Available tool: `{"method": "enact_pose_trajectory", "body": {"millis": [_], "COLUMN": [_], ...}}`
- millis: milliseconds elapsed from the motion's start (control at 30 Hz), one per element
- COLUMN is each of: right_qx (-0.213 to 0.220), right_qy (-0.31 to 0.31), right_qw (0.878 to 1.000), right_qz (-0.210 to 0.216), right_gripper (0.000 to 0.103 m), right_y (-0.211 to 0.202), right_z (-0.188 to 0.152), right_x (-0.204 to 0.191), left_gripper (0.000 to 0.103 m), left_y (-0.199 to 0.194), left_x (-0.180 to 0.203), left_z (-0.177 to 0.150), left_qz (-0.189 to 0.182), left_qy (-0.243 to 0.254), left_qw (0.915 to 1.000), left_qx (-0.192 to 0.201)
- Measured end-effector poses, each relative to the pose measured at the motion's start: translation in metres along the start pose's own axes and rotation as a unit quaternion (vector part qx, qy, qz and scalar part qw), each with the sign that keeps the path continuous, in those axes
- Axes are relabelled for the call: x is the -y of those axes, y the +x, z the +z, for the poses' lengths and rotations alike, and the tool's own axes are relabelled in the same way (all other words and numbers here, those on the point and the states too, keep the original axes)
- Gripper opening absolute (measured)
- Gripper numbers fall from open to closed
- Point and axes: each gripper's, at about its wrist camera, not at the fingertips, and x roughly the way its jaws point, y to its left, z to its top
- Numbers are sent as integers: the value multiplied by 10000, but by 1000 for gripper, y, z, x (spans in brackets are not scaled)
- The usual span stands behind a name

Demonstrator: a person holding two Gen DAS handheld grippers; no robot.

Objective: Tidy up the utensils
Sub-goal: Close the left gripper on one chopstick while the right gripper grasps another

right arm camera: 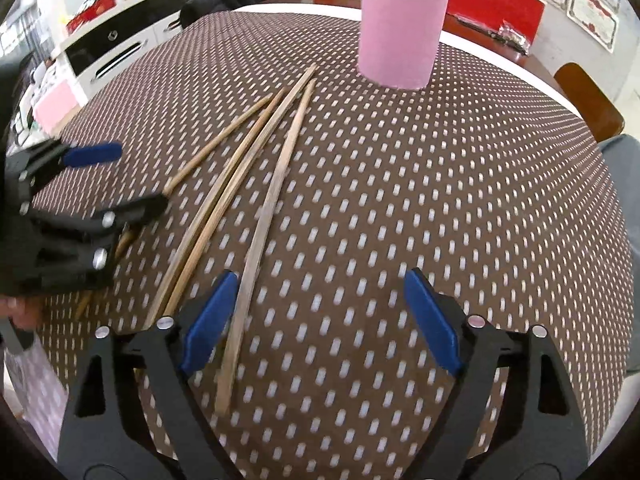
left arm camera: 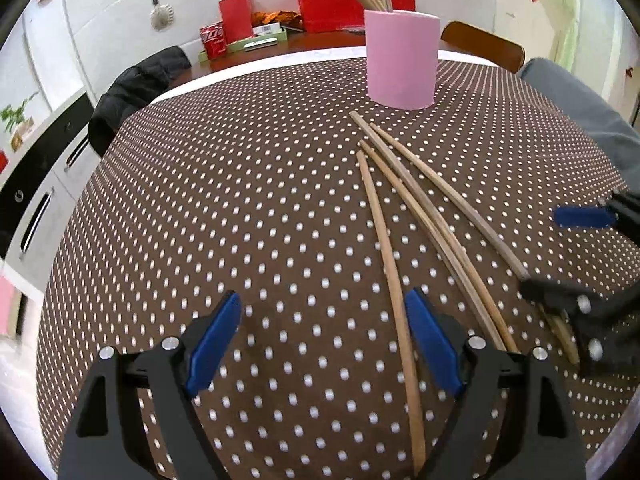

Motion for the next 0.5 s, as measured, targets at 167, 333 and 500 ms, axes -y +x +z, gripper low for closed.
{"method": "enact_pose_trajectory", "body": {"millis": [167, 333, 500], "right_qx": [-6, -50, -142], "right_qy": [27, -132, -395], "right_qw": [10000, 9999, 9991], "right_qz": [94, 77, 83], "right_gripper": [66, 46, 8], "right_y": [19, 35, 39], "right_z": [37, 64, 74], "right_x": [2, -7, -19], "left_gripper": [83, 61, 7], "left_y": [13, 24, 29], "left_x": [-1, -4, 7], "left_z": [21, 38, 54], "left_qz": [-162, -631, -815], "left_qy": [217, 348, 752], "left_qw": [9995, 9970, 9933], "left_qx": [-167, -277, -326]}}
